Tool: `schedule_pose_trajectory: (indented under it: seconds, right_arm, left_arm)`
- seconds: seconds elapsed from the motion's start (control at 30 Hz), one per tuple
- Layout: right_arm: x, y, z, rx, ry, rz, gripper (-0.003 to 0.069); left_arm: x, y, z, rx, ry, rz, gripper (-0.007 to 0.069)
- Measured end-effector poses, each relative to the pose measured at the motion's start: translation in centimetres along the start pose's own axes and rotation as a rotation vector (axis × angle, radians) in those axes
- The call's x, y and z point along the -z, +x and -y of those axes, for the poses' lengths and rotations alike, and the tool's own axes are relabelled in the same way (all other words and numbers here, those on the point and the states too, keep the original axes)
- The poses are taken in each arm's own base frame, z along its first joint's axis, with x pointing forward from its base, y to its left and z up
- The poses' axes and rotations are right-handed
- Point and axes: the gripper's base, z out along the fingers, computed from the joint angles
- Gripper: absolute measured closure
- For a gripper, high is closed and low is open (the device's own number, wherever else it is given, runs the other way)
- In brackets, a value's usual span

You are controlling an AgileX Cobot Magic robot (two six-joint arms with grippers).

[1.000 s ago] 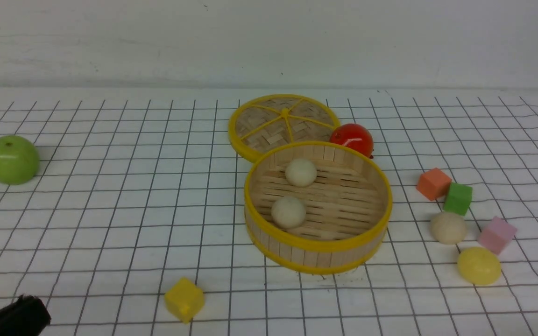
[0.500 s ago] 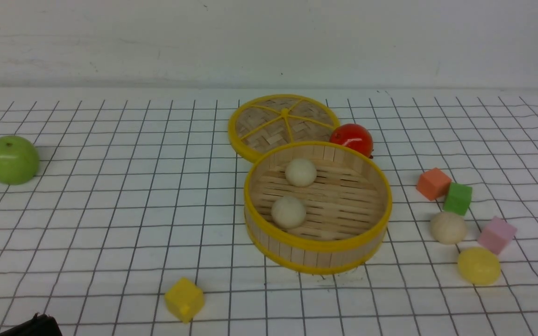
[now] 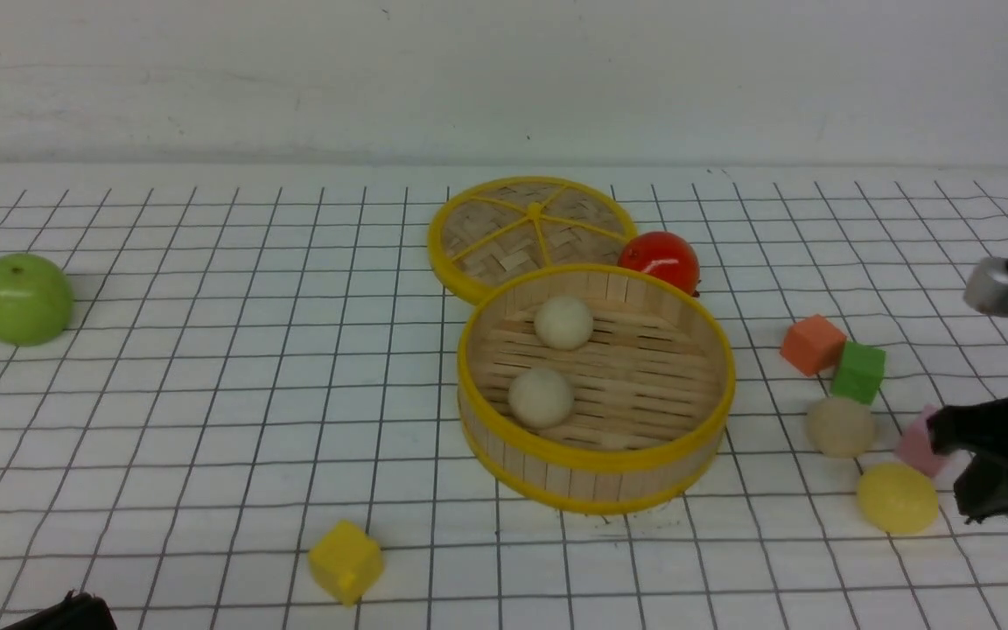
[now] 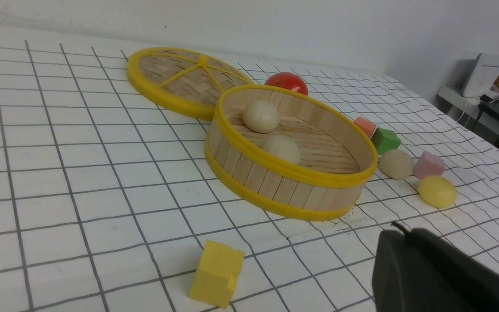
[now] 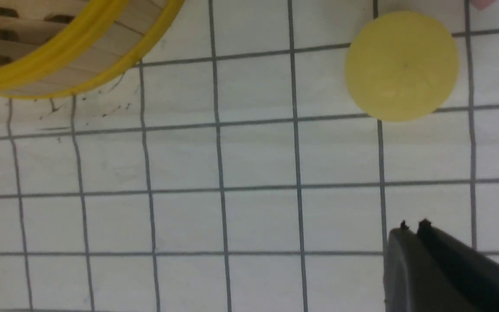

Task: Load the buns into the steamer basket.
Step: Use the right arm to grab a steamed stuffed bun

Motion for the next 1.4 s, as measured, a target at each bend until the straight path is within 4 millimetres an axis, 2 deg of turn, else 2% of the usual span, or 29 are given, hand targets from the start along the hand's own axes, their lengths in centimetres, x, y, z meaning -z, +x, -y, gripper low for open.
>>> schedule_pose_trajectory:
  seconds: [0.07, 0.13, 0.17, 0.2, 0.3, 0.4, 0.67, 0.87, 0.93, 1.13, 1.3, 1.33, 1.37, 1.4]
  right_arm:
    - [-1.4, -0.6, 0.2, -0.008, 0.007, -0.024, 0.0585]
    - [-3.5, -1.4, 0.6, -0.019, 0.018, -0.048, 0.0521]
    - [-3.5, -1.5, 0.6, -0.017, 0.019, -0.042, 0.0515]
    - [-4.3, -2.1, 0.8, -0.018, 0.029, -0.026, 0.0467]
    - [-5.3, -3.4, 1.0, -0.025, 0.05, 0.039, 0.0398]
    - [-5.9, -4.4, 1.3, -0.024, 0.077, 0.071, 0.0383]
    - [-8.6, -5.1, 1.9, -0.045, 0.101, 0.041, 0.0382]
    - [-9.3, -5.3, 2.0, -0.046, 0.105, 0.043, 0.0407]
    - [-9.3, -5.3, 2.1, -0.043, 0.107, 0.043, 0.0444]
    - [-8.7, -5.1, 1.9, -0.011, 0.106, 0.022, 0.0643]
    - [-5.9, -4.9, 1.2, -0.01, 0.082, 0.044, 0.0662]
    - [-4.4, -4.7, 0.4, 0.0, 0.065, 0.075, 0.0662]
    - [-4.2, -4.7, 0.2, 0.004, 0.06, 0.079, 0.0662]
    - [-2.6, -4.5, -1.3, 0.041, 0.027, 0.127, 0.0659]
  left_arm:
    - [0.0, 0.0, 0.0, 0.0, 0.0, -0.001, 0.0638]
    - [0.0, 0.0, 0.0, 0.0, 0.0, -0.001, 0.0638]
    - [0.0, 0.0, 0.0, 0.0, 0.0, -0.001, 0.0638]
    - [0.0, 0.0, 0.0, 0.0, 0.0, -0.001, 0.0638]
    - [0.0, 0.0, 0.0, 0.0, 0.0, -0.001, 0.0638]
    - [0.0, 0.0, 0.0, 0.0, 0.0, -0.001, 0.0638]
    - [0.0, 0.0, 0.0, 0.0, 0.0, -0.001, 0.0638]
    - [0.0, 0.0, 0.0, 0.0, 0.0, -0.001, 0.0638]
    - [0.0, 0.0, 0.0, 0.0, 0.0, -0.001, 0.0638]
    - [0.0, 0.0, 0.0, 0.0, 0.0, -0.001, 0.0637]
    - [0.0, 0.0, 0.0, 0.0, 0.0, -0.001, 0.0636]
    - [0.0, 0.0, 0.0, 0.0, 0.0, -0.001, 0.0636]
    - [0.0, 0.0, 0.0, 0.0, 0.0, -0.001, 0.0636]
    - [0.0, 0.0, 0.0, 0.0, 0.0, -0.001, 0.0636]
